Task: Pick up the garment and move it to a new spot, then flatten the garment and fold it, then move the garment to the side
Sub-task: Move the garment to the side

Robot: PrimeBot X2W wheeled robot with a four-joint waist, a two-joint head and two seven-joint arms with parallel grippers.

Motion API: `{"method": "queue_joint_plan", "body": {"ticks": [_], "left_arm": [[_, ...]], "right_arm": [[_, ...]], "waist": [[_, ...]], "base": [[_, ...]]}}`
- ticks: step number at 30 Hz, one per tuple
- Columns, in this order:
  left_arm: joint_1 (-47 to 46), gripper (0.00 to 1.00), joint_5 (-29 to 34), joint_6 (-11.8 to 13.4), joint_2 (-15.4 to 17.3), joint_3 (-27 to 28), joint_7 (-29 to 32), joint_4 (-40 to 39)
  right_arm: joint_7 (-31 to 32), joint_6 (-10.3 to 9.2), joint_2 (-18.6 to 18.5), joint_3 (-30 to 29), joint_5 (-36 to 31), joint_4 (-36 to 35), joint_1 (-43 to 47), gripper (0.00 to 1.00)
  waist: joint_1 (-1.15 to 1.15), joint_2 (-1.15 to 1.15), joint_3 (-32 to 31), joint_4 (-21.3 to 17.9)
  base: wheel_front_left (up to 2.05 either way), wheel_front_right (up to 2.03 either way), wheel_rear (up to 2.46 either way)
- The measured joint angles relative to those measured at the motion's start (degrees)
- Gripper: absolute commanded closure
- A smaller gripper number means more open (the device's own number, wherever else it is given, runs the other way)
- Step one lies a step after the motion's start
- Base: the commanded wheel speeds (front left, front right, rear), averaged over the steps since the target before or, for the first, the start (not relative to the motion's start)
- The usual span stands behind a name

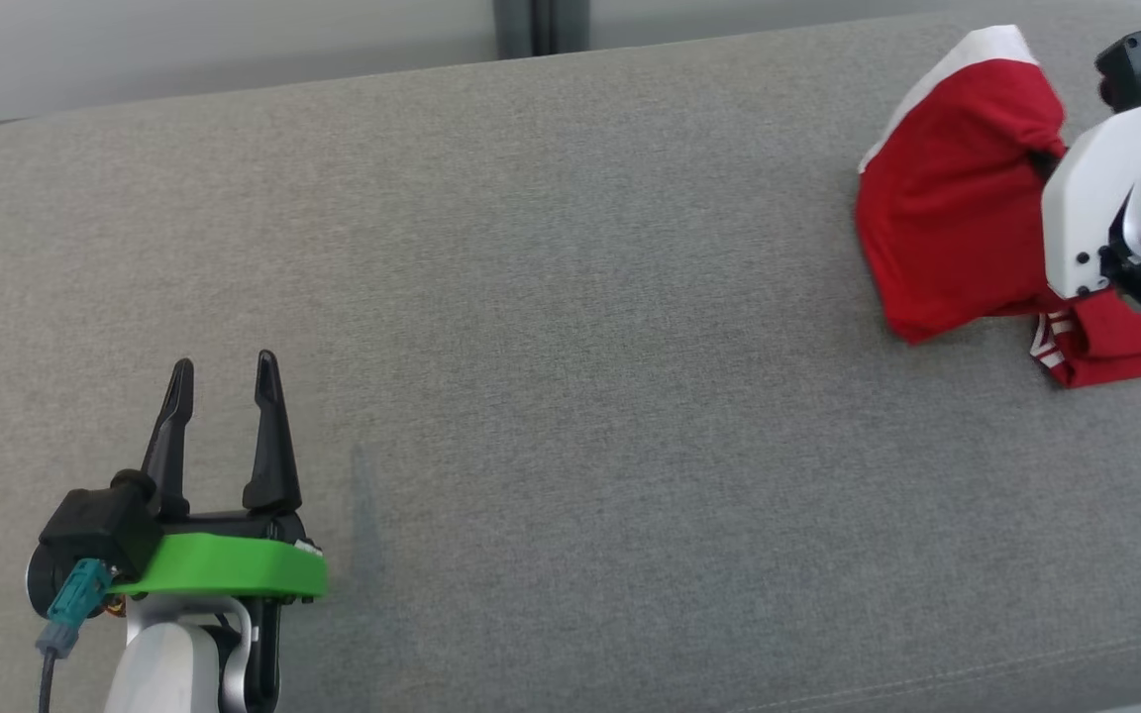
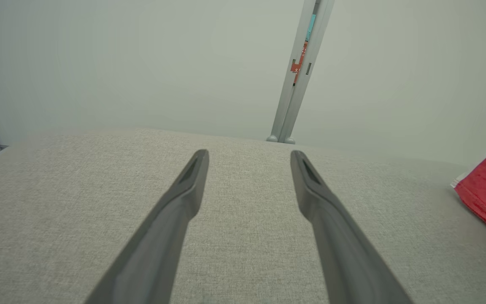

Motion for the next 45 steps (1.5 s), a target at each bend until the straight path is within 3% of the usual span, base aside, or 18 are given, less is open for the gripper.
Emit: {"method": "queue_joint_plan", "body": {"ticks": [4, 11, 19, 24, 25, 26, 30, 33, 38, 45], "left_arm": [[-1.16, 0.00, 0.76, -0.07, -0.01, -0.34, 0.00, -0.20], [-3.73, 0.00, 1.88, -0.49, 0.58, -0.97, 0.00, -0.26], [-6.86, 0.00, 2.21, -0.58, 1.68, -2.70, 0.00, -0.90], [-7.72, 0.00, 2.21, -0.73, 2.14, -3.99, 0.00, -0.98], [-7.73, 0.00, 2.22, -0.73, 2.24, -4.11, 0.00, -0.96], [-7.78, 0.00, 2.21, -0.73, 2.30, -4.20, 0.00, -0.93], [-8.00, 0.00, 2.20, -0.74, 2.34, -4.47, 0.00, -0.71], [-7.88, 0.00, 1.78, -0.75, 2.26, -3.93, 0.00, -0.42], [-6.04, 0.00, 1.53, -0.75, 2.05, -3.31, 0.00, 0.62], [-1.31, 0.00, 1.26, -0.71, 1.26, -1.21, 0.00, 0.85]], "right_arm": [[-1.72, 0.00, -3.66, -1.25, -0.22, 0.73, 0.05, 1.00], [-5.97, 0.00, -6.91, -4.13, -3.75, 2.87, 0.03, 1.00], [-10.57, 0.00, -10.93, -8.99, -8.66, 7.77, 0.00, 1.00], [-14.32, 0.00, -11.11, -13.99, -11.81, 12.38, 1.20, 1.00], [-15.37, 0.00, -10.95, -15.19, -12.71, 13.43, 1.64, 0.28], [-16.19, 0.00, -11.00, -16.06, -13.92, 14.32, 1.78, 0.00], [-20.37, 0.00, -10.92, -20.72, -19.75, 17.26, 2.21, 0.00], [-23.62, 0.00, -8.72, -23.95, -22.86, 17.90, 2.87, 0.00], [-29.77, 0.01, -2.44, -27.25, -25.86, 15.55, 5.44, 0.00], [-37.99, 0.00, 8.98, -28.11, -25.09, 5.23, 15.44, 0.00]], "waist": [[0.00, 0.00, 0.88, -2.55], [0.00, 0.00, 4.95, -4.09], [0.00, 0.00, 10.32, -3.41], [0.00, 0.00, 12.38, -1.53], [0.00, 0.00, 12.65, -1.03], [0.00, 0.00, 12.83, -0.67], [0.00, 0.00, 12.84, 0.78], [0.00, 0.00, 11.79, 1.20], [0.00, 0.00, 8.54, 1.32], [0.00, 0.00, 2.20, 1.12]], "base": [[0.00, 0.00, 0.00], [0.00, 0.00, 0.00], [0.00, 0.00, 0.00], [0.00, 0.00, 0.00], [0.00, 0.00, 0.00], [0.00, 0.00, 0.00], [0.00, 0.00, 0.00], [0.00, 0.00, 0.00], [0.00, 0.00, 0.00], [0.00, 0.00, 0.00]]}}
